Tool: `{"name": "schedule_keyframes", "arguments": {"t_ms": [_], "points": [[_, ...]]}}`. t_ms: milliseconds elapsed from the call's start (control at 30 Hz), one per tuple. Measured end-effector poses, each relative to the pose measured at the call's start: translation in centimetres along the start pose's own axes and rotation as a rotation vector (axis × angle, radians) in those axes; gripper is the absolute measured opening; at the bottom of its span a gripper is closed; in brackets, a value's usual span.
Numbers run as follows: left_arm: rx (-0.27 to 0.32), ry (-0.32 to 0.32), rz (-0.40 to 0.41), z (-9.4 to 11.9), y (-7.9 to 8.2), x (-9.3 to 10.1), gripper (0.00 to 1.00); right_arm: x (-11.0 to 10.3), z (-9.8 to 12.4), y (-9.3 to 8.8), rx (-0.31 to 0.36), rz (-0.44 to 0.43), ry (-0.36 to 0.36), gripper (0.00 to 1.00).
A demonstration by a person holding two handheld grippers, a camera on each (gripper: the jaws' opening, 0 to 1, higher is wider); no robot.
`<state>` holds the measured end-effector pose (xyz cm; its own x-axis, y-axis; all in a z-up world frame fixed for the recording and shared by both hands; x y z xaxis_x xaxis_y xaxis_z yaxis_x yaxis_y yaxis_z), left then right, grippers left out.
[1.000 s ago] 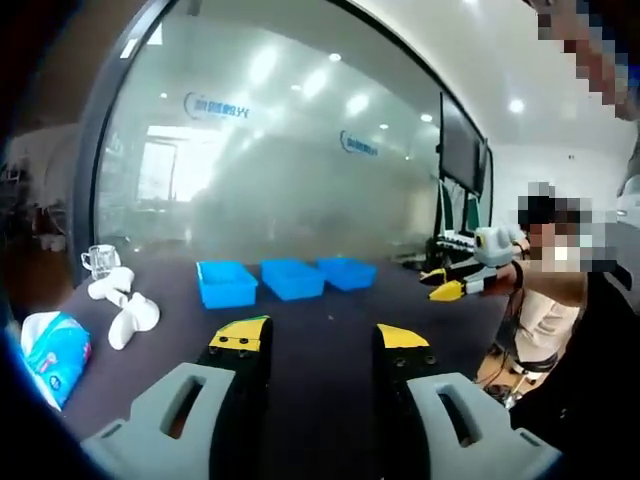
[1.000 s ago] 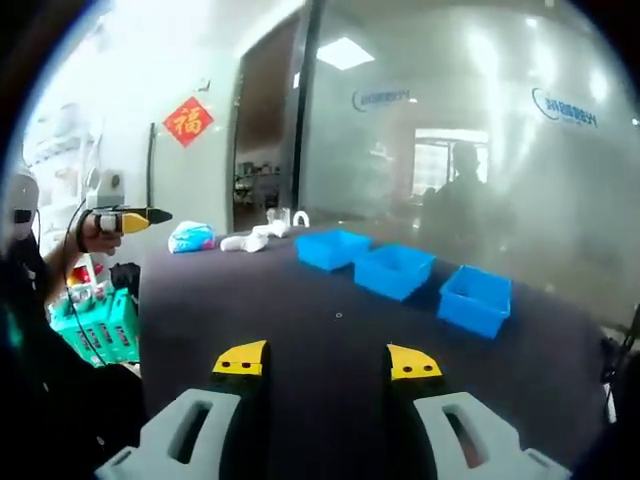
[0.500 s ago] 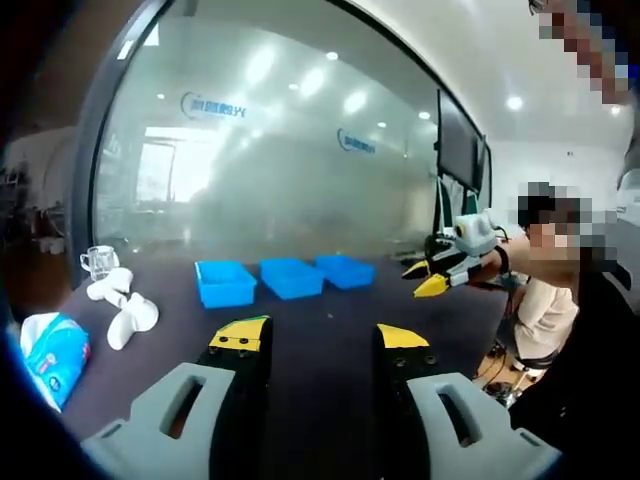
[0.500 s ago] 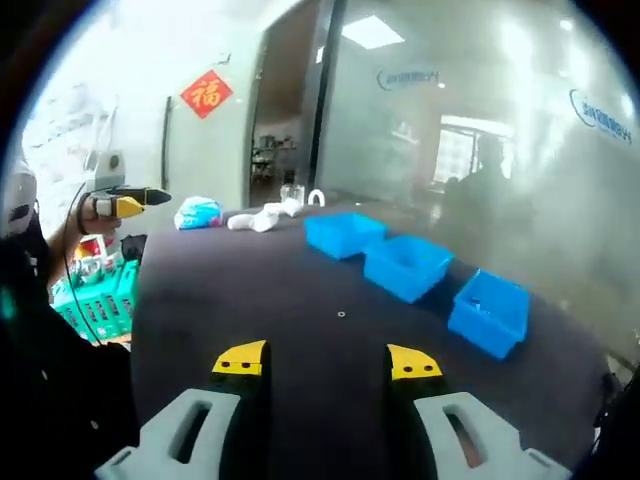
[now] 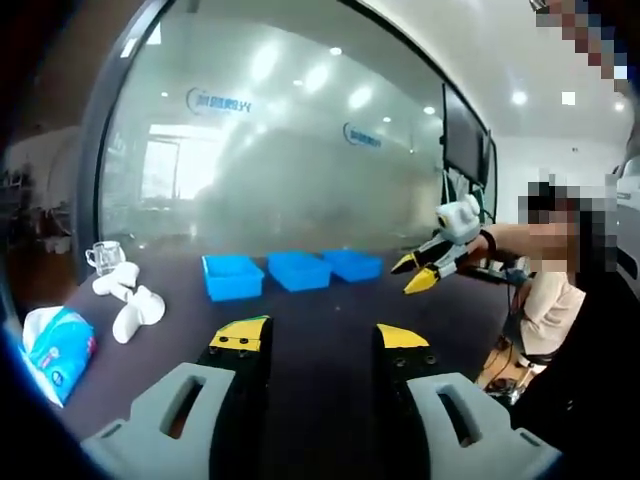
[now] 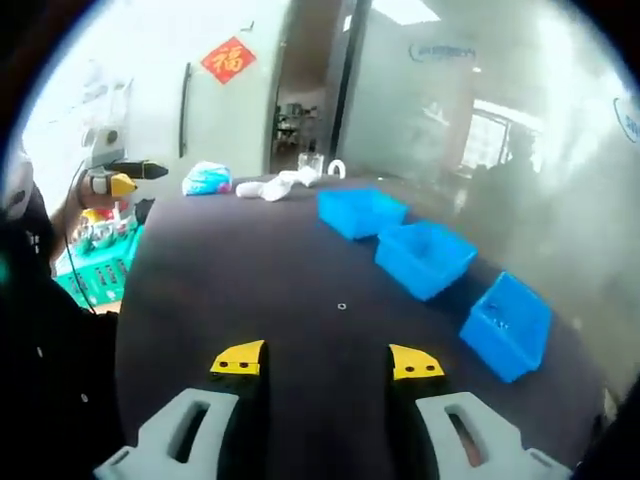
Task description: Sort the screws, nuts, and washers into the corresponding bins
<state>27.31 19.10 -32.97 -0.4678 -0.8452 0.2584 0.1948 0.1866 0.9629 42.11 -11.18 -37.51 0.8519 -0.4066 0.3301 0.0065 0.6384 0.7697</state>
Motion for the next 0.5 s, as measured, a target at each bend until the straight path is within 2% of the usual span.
{"name": "schedule_keyframes", "arguments": {"t_ms": [500], "points": [[0.014, 0.036, 0.014, 0.7, 0.0, -0.8, 0.39, 0.9, -4.5, 1.8, -0.059, 0.081, 0.078, 0.43]]}}
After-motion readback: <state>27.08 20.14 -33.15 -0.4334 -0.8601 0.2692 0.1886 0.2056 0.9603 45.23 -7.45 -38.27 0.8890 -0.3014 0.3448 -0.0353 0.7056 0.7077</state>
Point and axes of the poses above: the point that each gripper's makers call its tool centre point, and the gripper's own axes: z roughly backward along the fingers, x roughly to its right, y roughly out of its top, the point moved 4 cm from there along z, roughly backward along the fingers, and after that the axes turned 11 degrees about z, right-handed, at the moved point
